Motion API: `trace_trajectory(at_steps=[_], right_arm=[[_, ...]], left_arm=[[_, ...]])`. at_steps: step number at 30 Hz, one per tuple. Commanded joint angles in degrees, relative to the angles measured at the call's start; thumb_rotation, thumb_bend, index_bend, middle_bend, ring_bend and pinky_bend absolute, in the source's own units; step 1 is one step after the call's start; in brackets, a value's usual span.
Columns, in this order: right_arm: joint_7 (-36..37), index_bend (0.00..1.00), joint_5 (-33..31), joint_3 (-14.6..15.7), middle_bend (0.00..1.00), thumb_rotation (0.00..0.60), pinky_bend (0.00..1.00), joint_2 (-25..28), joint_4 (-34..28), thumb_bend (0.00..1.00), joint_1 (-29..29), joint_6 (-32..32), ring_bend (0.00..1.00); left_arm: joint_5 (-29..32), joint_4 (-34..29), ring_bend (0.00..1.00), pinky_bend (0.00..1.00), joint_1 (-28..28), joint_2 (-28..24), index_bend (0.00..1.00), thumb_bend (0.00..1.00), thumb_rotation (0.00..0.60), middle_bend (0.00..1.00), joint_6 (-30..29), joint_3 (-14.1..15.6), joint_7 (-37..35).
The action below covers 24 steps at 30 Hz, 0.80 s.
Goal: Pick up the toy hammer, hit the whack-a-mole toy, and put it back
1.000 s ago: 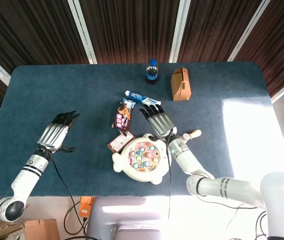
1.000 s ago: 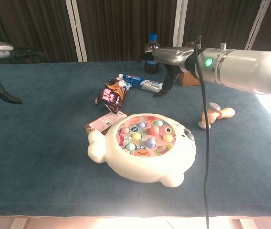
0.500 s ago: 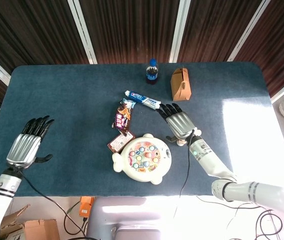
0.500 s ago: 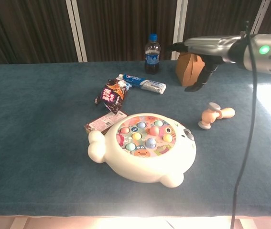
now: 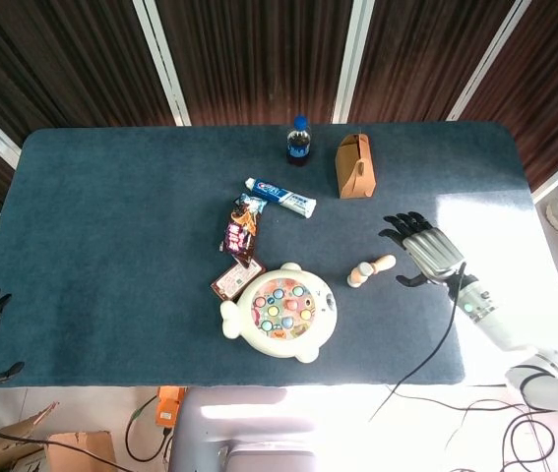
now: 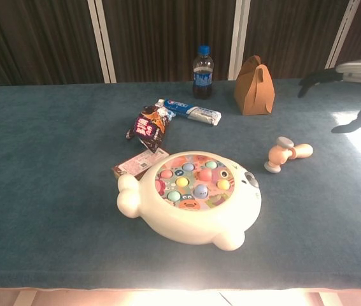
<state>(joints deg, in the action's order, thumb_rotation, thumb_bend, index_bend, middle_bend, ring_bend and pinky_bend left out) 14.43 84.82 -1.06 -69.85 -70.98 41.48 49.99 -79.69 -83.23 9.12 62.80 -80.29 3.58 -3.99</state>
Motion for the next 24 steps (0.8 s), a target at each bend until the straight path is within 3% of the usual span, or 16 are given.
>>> trace_trajectory(at_steps=[1, 10, 15, 24], right_arm=[[3.3, 0.26, 3.4, 2.1, 0.1, 0.6, 0.06, -2.2, 5.6, 0.15, -0.9, 0.7, 0.0], [5.8, 0.31, 3.7, 1.4, 0.17, 0.6, 0.29, -8.4, 12.1, 0.15, 0.9, -1.6, 0.13], [9.0, 0.34, 4.3, 1.7, 0.21, 0.6, 0.3, -11.0, 15.1, 0.15, 2.1, -3.2, 0.19], [9.3, 0.39, 4.8, 1.7, 0.25, 0.6, 0.31, -14.8, 19.3, 0.17, 3.8, -4.6, 0.2]], left_arm=[[0.3, 0.7, 0.0, 0.08, -0.1, 0.7, 0.02, 0.07, 0.6, 0.0, 0.8, -0.5, 0.4], [0.3, 1.8, 0.0, 0.08, 0.4, 2.0, 0.02, 0.07, 0.6, 0.0, 3.2, -1.6, 1.0], [0.6, 2.3, 0.0, 0.08, 0.4, 2.1, 0.02, 0.08, 0.6, 0.0, 3.9, -2.2, 1.2], [2.2, 2.9, 0.0, 0.08, 0.7, 2.1, 0.01, 0.08, 0.6, 0.0, 6.3, -3.3, 2.4]])
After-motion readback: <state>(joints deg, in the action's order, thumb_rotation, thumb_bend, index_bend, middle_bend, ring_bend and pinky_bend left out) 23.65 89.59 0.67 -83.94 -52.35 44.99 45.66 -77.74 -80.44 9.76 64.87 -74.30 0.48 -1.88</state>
